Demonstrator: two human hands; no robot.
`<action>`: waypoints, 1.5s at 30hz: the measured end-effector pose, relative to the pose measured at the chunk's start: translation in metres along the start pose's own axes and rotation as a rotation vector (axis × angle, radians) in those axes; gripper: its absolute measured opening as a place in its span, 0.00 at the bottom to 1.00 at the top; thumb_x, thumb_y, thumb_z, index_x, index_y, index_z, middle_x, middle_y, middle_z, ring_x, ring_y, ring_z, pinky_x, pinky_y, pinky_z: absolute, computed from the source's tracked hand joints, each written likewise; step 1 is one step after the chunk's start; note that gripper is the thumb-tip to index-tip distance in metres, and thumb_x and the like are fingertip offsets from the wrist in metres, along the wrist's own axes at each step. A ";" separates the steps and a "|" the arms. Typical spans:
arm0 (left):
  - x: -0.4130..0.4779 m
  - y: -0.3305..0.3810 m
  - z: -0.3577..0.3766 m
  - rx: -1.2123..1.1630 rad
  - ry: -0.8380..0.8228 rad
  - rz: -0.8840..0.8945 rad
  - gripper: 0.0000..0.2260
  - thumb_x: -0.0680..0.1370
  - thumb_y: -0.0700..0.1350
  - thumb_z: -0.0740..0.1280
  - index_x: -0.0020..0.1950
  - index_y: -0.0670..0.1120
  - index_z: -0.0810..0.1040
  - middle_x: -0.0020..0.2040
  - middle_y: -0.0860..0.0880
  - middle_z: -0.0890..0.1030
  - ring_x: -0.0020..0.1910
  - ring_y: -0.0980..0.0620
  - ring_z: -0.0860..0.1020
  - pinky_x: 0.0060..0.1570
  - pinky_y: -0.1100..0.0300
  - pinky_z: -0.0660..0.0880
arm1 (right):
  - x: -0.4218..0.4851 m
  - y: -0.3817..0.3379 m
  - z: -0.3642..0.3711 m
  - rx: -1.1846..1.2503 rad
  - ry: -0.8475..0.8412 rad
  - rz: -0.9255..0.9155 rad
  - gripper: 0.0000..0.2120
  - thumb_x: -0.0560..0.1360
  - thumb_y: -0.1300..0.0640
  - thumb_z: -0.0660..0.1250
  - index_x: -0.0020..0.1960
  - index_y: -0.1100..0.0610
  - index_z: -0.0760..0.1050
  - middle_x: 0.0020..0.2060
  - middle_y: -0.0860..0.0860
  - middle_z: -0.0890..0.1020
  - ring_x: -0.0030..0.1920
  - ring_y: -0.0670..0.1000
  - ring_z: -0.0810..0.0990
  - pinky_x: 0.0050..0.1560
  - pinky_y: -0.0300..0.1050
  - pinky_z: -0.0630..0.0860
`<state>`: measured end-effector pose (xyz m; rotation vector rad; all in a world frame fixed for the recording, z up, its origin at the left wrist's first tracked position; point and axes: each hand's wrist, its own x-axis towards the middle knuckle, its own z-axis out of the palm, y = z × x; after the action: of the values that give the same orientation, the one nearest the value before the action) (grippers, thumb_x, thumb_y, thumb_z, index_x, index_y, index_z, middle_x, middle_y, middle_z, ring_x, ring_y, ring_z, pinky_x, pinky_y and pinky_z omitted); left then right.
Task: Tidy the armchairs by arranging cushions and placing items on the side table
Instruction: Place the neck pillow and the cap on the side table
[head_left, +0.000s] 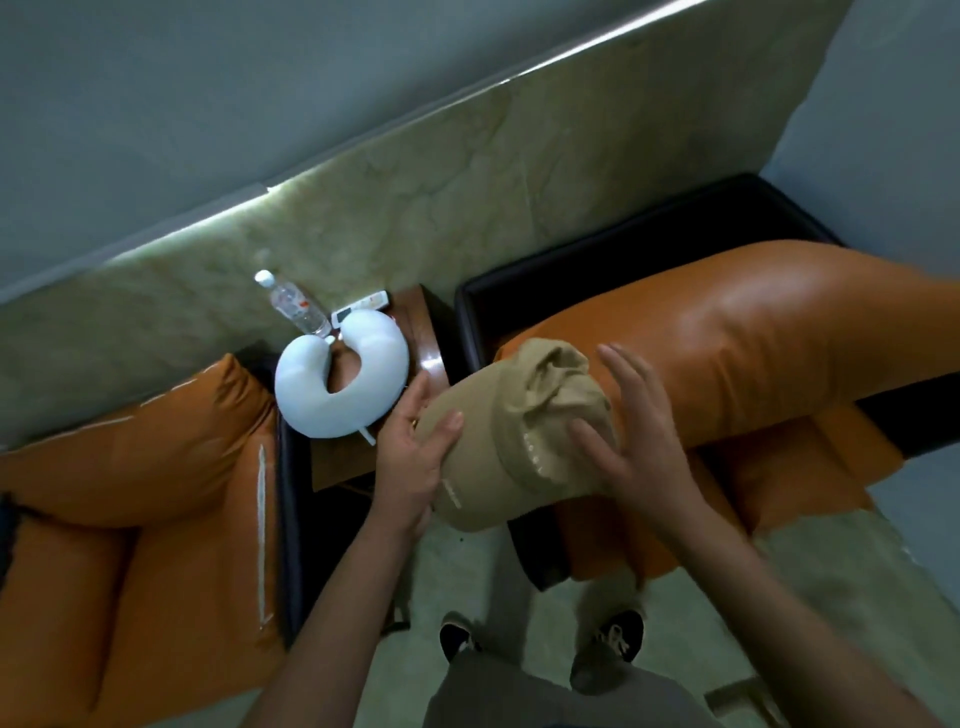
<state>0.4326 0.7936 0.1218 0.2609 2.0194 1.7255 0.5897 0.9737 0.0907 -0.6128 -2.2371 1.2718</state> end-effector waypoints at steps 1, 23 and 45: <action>-0.003 0.002 -0.008 -0.088 0.045 -0.002 0.28 0.78 0.38 0.70 0.77 0.49 0.67 0.68 0.47 0.77 0.65 0.49 0.78 0.61 0.55 0.78 | -0.011 -0.006 0.013 0.064 0.109 0.039 0.34 0.77 0.48 0.68 0.79 0.45 0.57 0.75 0.49 0.63 0.75 0.51 0.63 0.72 0.58 0.67; -0.012 0.038 -0.235 -0.566 -0.030 0.023 0.35 0.75 0.43 0.72 0.77 0.60 0.61 0.61 0.44 0.82 0.52 0.49 0.84 0.47 0.57 0.81 | 0.012 -0.173 0.183 0.823 -0.081 0.278 0.42 0.74 0.65 0.67 0.78 0.34 0.55 0.58 0.50 0.84 0.61 0.55 0.82 0.60 0.53 0.79; -0.025 0.026 -0.324 -0.630 -0.083 0.141 0.35 0.68 0.26 0.63 0.70 0.54 0.70 0.54 0.43 0.83 0.50 0.51 0.83 0.48 0.60 0.80 | -0.024 -0.215 0.233 0.526 -0.327 0.140 0.31 0.69 0.59 0.73 0.69 0.39 0.73 0.65 0.46 0.76 0.63 0.49 0.78 0.63 0.52 0.78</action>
<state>0.2998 0.5027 0.1847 0.2579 1.3331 2.2894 0.4358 0.7071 0.1699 -0.3826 -1.9848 2.0597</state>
